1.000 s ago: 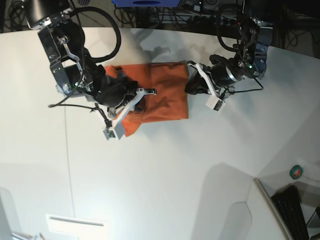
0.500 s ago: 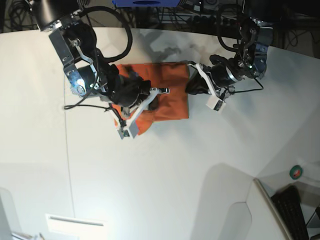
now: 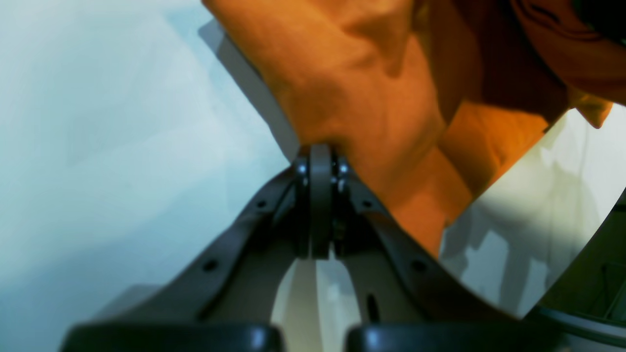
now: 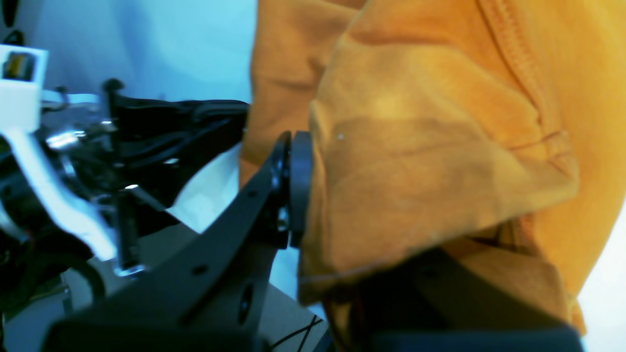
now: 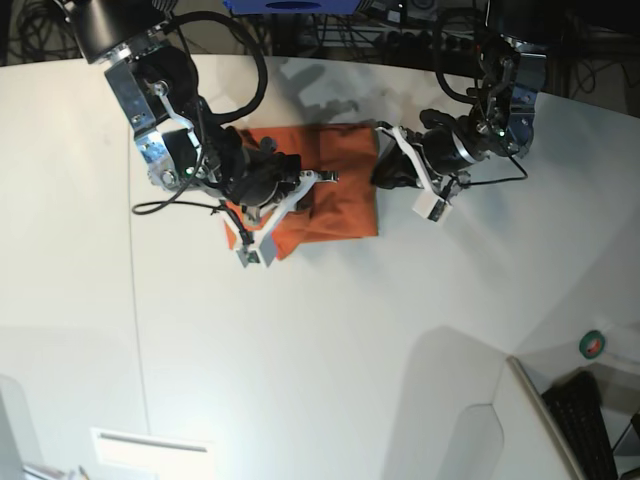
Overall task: Layout the t-shirt on the table in an organized manner, then fold the t-shirt properly
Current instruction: 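Grasp both strip ends and fold them toward the middle, then release the left gripper and press the right gripper on the bundle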
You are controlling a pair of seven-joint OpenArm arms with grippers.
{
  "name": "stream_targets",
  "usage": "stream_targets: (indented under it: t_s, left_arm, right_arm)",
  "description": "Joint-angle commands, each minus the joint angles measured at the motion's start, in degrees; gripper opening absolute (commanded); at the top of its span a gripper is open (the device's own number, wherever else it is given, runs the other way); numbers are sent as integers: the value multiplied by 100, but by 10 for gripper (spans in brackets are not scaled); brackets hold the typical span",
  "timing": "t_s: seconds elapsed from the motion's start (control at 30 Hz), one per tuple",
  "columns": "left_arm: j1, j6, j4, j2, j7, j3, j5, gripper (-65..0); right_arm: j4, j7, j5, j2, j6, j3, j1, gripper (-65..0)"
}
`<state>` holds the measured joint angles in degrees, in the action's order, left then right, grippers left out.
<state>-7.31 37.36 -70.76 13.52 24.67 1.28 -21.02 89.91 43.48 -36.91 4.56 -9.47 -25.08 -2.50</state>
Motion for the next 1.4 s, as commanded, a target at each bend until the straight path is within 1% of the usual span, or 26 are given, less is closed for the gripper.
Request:
stream_targets:
  t_s: [0.0, 0.13, 0.23, 0.4, 0.47, 0.53, 0.57, 0.63, 0.7, 0.8, 0.87, 0.97, 1.1, 1.2, 1.23, 1.3, 1.37]
  left_arm:
    - [59, 39, -172, 42, -97, -18, -101, -650]
    - [-47, 39, -568, 50, -89, -27, -118, -650]
    - [-144, 39, -708, 77, -89, -27, -101, -650]
    - [-425, 39, -875, 446, -89, -36, -127, -650]
    - [-680, 39, -1104, 657, -89, -291, -136, -650]
    - [-935, 48, -1271, 727, -89, -774, -136, -650]
    - [-1067, 66, -1350, 727, -89, -1134, -136, -650]
    - [-1251, 75, -1421, 701, -71, -1803, -136, -650]
    - [-1339, 75, -1421, 701, 219, -2462, -136, -650]
    - [-1348, 83, -1385, 692, 676, -3262, -136, -650]
    - [-1374, 83, -1385, 692, 755, -3675, -136, -650]
    - [-1374, 83, -1377, 692, 764, -4106, -136, -650]
    - [-1392, 83, -1377, 692, 773, -4352, -136, -650]
    - [-1489, 83, -1377, 683, 773, -4343, -136, -650]
    - [-1497, 83, -1377, 683, 773, -4343, -136, -650]
    - [-1497, 83, -1377, 648, 773, -4334, -136, -650]
    - [-1480, 83, -1377, 560, 773, -4352, -136, -650]
  right_arm:
    - [42, -89, -50, -21, 38, 7, 96, -650]
    - [-72, -370, -50, -3, 38, -11, 61, -650]
    - [-72, -379, -50, -3, 38, -11, 61, -650]
    - [-81, -379, -50, -21, 38, -11, 52, -650]
    - [-81, -379, -50, -21, 38, -11, 52, -648]
    - [-81, -379, -50, -21, 38, -19, 52, -555]
    - [-81, -379, -50, -29, 38, -19, 52, -507]
    - [-81, -379, -50, -29, 38, -19, 52, -438]
    - [-81, -379, -50, -38, 38, -46, 52, -365]
    - [-81, -388, -50, -21, 38, -380, 105, -302]
    - [-143, -414, -50, -29, 38, -529, 114, -297]
    - [-459, -423, -50, -38, 38, -714, 272, -297]
    - [-617, -432, -50, -47, 38, -1048, 413, -297]
    - [-608, -432, -50, -100, 2, -1400, 510, -297]
    - [-626, -432, -50, -126, -138, -1505, 554, -297]
    - [-617, -432, -41, -144, -560, -1760, 677, -296]
    - [-626, -432, -41, -144, -771, -2050, 888, -296]
